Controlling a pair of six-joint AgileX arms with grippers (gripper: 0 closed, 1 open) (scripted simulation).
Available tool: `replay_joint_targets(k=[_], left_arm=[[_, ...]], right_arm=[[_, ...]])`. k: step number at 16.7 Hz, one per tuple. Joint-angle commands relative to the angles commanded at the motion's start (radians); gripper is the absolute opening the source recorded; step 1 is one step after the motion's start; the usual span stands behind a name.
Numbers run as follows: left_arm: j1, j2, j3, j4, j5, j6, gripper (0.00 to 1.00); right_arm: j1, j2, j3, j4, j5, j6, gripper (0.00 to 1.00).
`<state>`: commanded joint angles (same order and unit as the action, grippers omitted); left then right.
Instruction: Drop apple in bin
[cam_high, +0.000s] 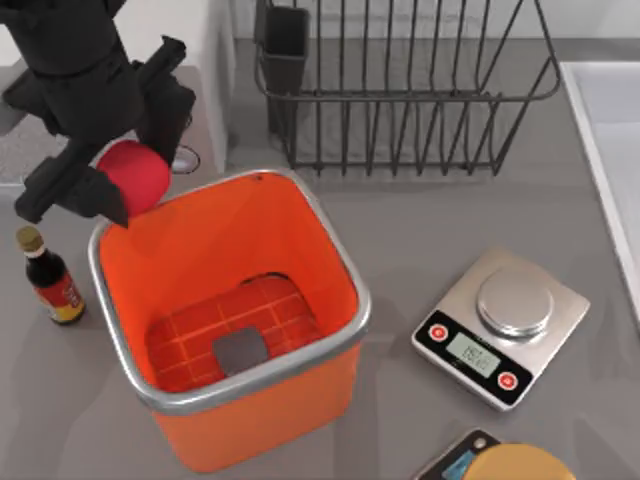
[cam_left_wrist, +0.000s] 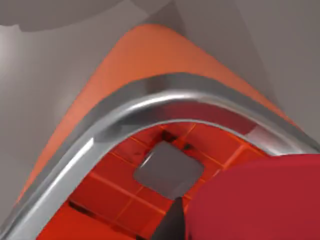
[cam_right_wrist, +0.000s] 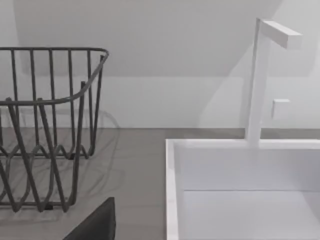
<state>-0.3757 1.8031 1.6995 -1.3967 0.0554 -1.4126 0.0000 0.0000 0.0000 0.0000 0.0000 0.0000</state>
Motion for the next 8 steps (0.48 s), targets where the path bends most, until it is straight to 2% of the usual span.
replay_joint_targets(k=[4,8], left_arm=[[-0.141,0.004,-0.007,0.002,-0.026,-0.425,0.00],[-0.234,0.017,-0.029,-0.005,-0.048,-0.688,0.00]], right_arm=[[0.000,0.000,0.000,0.000,0.000,0.000,1.00],[0.000,0.000,0.000,0.000,0.000,0.000,1.00]])
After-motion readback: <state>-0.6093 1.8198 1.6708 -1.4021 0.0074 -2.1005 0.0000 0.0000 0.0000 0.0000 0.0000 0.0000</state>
